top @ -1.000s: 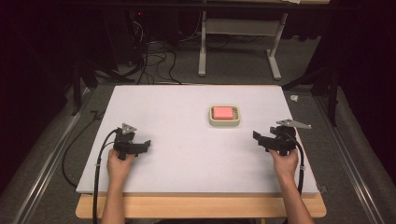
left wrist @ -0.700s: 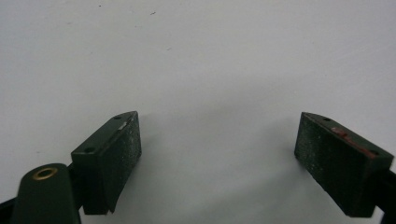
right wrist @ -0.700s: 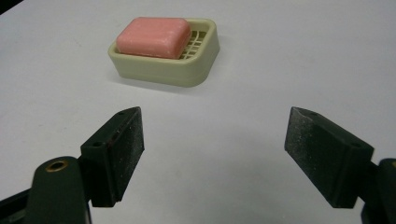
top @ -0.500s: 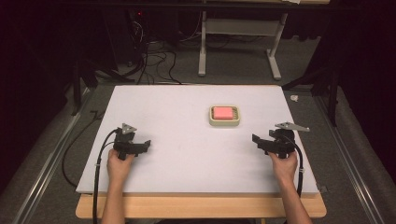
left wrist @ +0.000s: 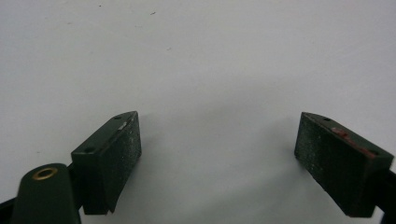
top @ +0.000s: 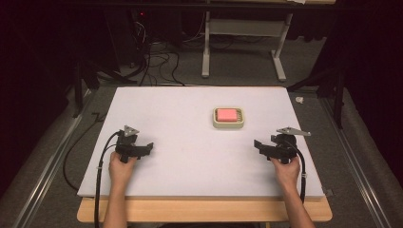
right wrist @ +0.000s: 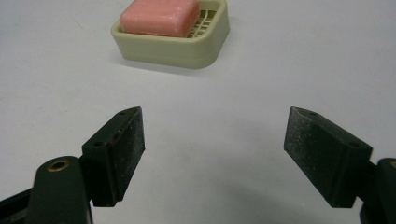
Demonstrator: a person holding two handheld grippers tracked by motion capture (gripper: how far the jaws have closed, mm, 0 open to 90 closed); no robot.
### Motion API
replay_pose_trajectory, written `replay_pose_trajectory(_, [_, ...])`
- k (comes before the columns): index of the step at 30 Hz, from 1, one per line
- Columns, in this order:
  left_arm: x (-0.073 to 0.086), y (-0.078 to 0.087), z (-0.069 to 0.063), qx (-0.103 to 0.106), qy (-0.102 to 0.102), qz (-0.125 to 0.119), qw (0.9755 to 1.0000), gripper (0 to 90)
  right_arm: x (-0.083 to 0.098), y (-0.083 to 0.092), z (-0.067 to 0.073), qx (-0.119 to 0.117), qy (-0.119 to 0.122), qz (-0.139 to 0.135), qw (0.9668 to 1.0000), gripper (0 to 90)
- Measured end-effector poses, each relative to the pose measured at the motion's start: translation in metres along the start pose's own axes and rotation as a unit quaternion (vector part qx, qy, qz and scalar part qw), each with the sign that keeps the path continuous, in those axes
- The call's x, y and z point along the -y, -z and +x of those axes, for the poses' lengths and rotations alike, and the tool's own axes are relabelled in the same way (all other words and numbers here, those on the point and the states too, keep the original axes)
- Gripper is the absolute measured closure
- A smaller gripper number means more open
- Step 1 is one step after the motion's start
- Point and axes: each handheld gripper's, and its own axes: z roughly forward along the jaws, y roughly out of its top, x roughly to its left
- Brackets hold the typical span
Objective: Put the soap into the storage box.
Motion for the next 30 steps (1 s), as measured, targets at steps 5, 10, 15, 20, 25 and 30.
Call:
replay_pose_trajectory(5, [0.0,0.0,0.0,0.0,0.0,0.0,1.0,15.1,0.003,-0.003,0.001,-0.001,0.004,0.004,1.0,21.2])
replay_pose_trajectory(10, [0.0,0.0,0.0,0.0,0.0,0.0,1.0,15.1,0.006,-0.006,0.003,-0.001,0.004,0.009,1.0,21.2])
replay_pose_trajectory(15, [0.0,0.0,0.0,0.0,0.0,0.0,1.0,15.1,0.009,-0.01,0.005,-0.003,0.006,0.014,0.9999,21.2])
replay_pose_trajectory(20, [0.0,0.0,0.0,0.0,0.0,0.0,1.0,15.1,0.012,-0.013,0.006,-0.001,0.009,0.018,0.9998,21.2])
replay_pose_trajectory(25, [0.0,0.0,0.0,0.0,0.0,0.0,1.0,15.1,0.014,-0.015,0.008,0.002,0.011,0.024,0.9996,21.2])
replay_pose_trajectory(30, [0.0,0.0,0.0,0.0,0.0,0.0,1.0,15.1,0.017,-0.017,0.009,0.003,0.015,0.029,0.9995,21.2])
